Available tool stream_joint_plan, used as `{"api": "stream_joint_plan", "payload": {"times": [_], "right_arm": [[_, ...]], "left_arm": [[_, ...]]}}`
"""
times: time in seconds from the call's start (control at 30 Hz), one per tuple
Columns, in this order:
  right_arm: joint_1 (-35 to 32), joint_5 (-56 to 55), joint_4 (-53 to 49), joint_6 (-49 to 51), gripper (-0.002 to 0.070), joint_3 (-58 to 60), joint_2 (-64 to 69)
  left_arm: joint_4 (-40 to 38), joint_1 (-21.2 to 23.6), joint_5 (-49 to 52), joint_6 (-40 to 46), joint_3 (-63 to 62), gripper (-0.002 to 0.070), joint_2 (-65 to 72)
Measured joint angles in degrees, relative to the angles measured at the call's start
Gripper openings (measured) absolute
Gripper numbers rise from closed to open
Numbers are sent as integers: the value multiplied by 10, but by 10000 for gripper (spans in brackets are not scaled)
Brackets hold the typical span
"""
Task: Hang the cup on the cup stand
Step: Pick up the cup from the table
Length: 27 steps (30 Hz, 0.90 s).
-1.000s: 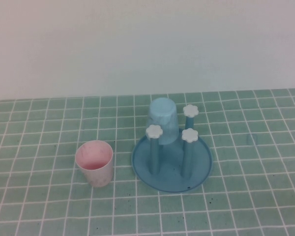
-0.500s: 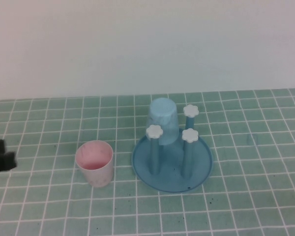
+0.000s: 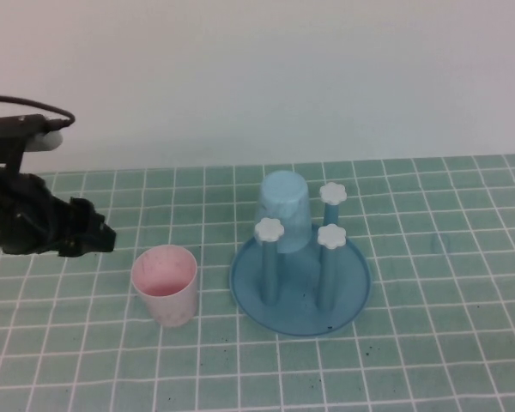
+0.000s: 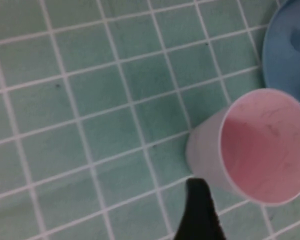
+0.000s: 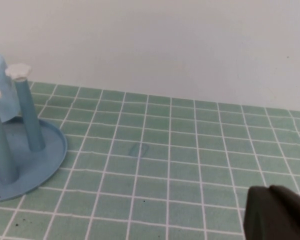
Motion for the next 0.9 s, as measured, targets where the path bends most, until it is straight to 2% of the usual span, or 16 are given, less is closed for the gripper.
{"api": "stream_joint_plan", "payload": {"times": [0.13, 0.23, 0.53, 0.73, 0.83, 0.9], "right_arm": [[4, 1, 2, 0, -1, 0, 2], [14, 1, 3, -1, -1, 0, 3], [21, 1, 4, -10, -1, 0, 3], [21, 0, 4, -15, -1, 0, 3], [21, -1, 4, -17, -1, 0, 3], [21, -4, 4, -26, -1, 0, 3]], "left_arm": [[-40, -1, -2, 1, -16, 459, 26], [-40, -12, -5, 1, -28, 464, 41], [50, -71, -9, -12, -83, 466, 124], [88, -81, -29, -20, -83, 466, 176], [88, -81, -37, -20, -83, 445, 194], [86, -81, -43, -20, -84, 393, 200]]}}
